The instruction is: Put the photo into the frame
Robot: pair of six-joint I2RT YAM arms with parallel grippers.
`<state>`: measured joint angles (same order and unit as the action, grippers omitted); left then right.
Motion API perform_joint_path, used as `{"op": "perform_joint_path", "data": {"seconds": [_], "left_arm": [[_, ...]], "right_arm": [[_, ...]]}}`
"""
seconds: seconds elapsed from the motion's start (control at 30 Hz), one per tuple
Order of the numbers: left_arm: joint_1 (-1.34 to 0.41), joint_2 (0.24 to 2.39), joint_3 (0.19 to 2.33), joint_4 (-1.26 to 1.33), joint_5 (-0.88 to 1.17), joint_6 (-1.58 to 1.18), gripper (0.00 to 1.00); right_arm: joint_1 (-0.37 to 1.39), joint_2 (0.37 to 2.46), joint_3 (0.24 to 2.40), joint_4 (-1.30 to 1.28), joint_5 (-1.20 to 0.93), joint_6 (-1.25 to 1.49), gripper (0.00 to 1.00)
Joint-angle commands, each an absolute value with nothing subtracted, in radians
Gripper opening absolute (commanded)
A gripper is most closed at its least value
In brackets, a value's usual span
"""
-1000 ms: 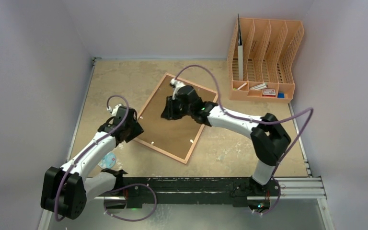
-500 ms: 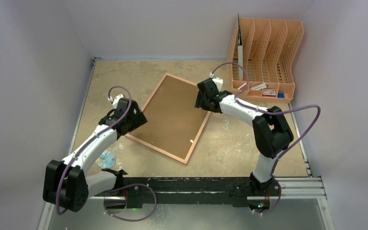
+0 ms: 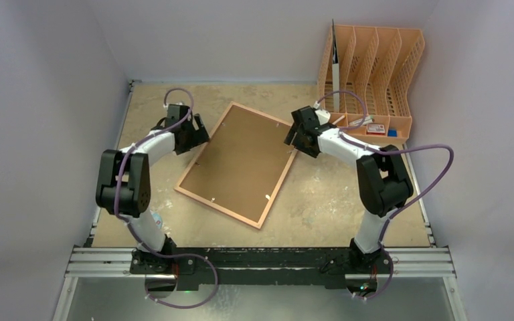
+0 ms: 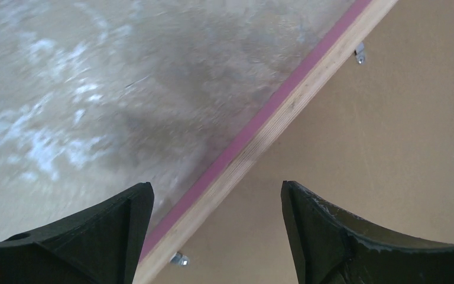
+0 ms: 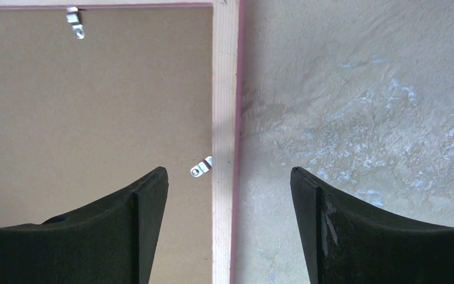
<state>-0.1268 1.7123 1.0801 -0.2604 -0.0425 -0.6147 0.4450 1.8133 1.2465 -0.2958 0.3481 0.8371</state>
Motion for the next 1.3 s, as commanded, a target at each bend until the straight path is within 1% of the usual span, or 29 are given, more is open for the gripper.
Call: {"op": "perform_joint_path", "data": {"seconds": [0.0, 0.07, 0.13, 0.2, 0.3, 0.4, 0.53, 0.6, 0.73, 0.97, 1.07, 1.17, 1.27], "left_arm": [[-0.126, 1.798, 1.162, -0.185, 0.098, -0.480, 0.80], [-0.126, 1.812, 1.160, -0.179, 0.139, -0.475, 0.77], [-0.126, 1.811, 1.143, -0.167, 0.178, -0.497, 0.70], [-0.126, 1.812, 1.123, -0.181, 0.192, -0.549, 0.61], [-0.127, 1.814, 1.112, -0.250, 0.214, -0.614, 0.46], [-0.130, 1.768, 1.073, -0.289, 0.222, -0.636, 0.37], [-0.136, 1.680, 0.990, -0.358, 0.189, -0.634, 0.31], [-0.140, 1.628, 0.942, -0.376, 0.189, -0.635, 0.30], [-0.147, 1.509, 0.815, -0.345, 0.310, -0.665, 0.29], [-0.149, 1.381, 0.682, -0.371, 0.322, -0.673, 0.29], [-0.149, 1.360, 0.650, -0.376, 0.326, -0.670, 0.30], [-0.149, 1.342, 0.624, -0.371, 0.321, -0.672, 0.33], [-0.149, 1.323, 0.622, -0.375, 0.302, -0.676, 0.37]], "right_arm": [[0.429, 1.789, 1.200, -0.277, 0.304, 0.871, 0.78], [0.427, 1.781, 1.180, -0.265, 0.297, 0.871, 0.78], [0.423, 1.778, 1.167, -0.256, 0.291, 0.871, 0.78], [0.414, 1.781, 1.152, -0.224, 0.261, 0.864, 0.77], [0.406, 1.770, 1.120, -0.148, 0.211, 0.842, 0.71], [0.401, 1.777, 1.129, -0.144, 0.233, 0.846, 0.70], [0.395, 1.783, 1.137, -0.139, 0.252, 0.844, 0.69], [0.394, 1.785, 1.141, -0.131, 0.251, 0.842, 0.68], [0.394, 1.802, 1.167, -0.128, 0.245, 0.830, 0.62], [0.394, 1.864, 1.239, -0.116, 0.204, 0.734, 0.58], [0.395, 1.882, 1.248, -0.057, 0.160, 0.669, 0.55], [0.396, 1.889, 1.259, -0.003, 0.092, 0.582, 0.54], [0.396, 1.897, 1.288, -0.060, 0.171, 0.622, 0.54]]}}
